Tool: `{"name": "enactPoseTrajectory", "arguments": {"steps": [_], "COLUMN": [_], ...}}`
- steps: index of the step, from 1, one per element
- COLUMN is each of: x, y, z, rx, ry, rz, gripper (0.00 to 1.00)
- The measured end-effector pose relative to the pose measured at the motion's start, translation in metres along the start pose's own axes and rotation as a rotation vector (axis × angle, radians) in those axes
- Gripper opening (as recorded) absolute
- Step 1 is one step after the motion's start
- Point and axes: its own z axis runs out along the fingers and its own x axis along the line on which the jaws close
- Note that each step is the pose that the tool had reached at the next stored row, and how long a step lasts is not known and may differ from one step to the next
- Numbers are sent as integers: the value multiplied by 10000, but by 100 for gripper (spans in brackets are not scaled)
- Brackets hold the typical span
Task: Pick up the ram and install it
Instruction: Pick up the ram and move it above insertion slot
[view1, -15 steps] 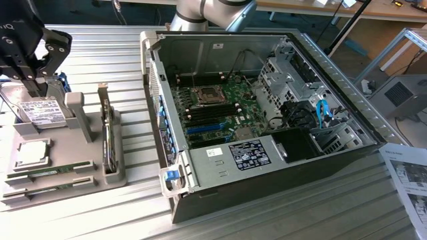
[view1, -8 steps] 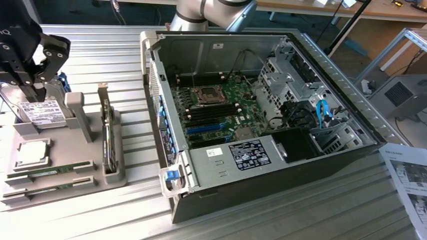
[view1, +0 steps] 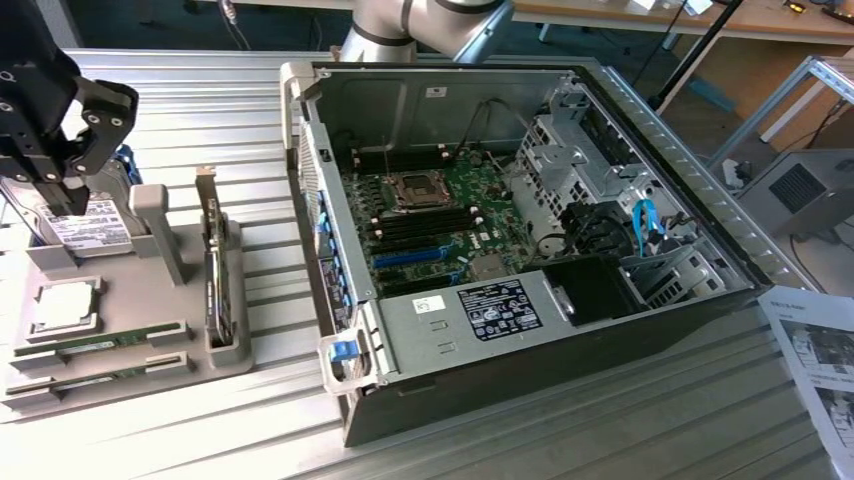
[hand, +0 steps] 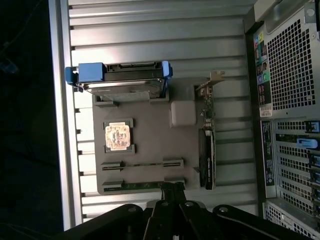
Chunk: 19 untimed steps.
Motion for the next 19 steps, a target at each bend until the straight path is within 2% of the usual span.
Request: {"name": "enactPoseTrajectory", "arguments": {"steps": [8, 16, 19], "x": [13, 14, 14], "y": [-98, -105, -107], "z": [-4, -4, -5], "rx": [31, 37, 31], "ry": [-3, -4, 6], "rz": [-1, -7, -227], "gripper": [11, 11, 11]}}
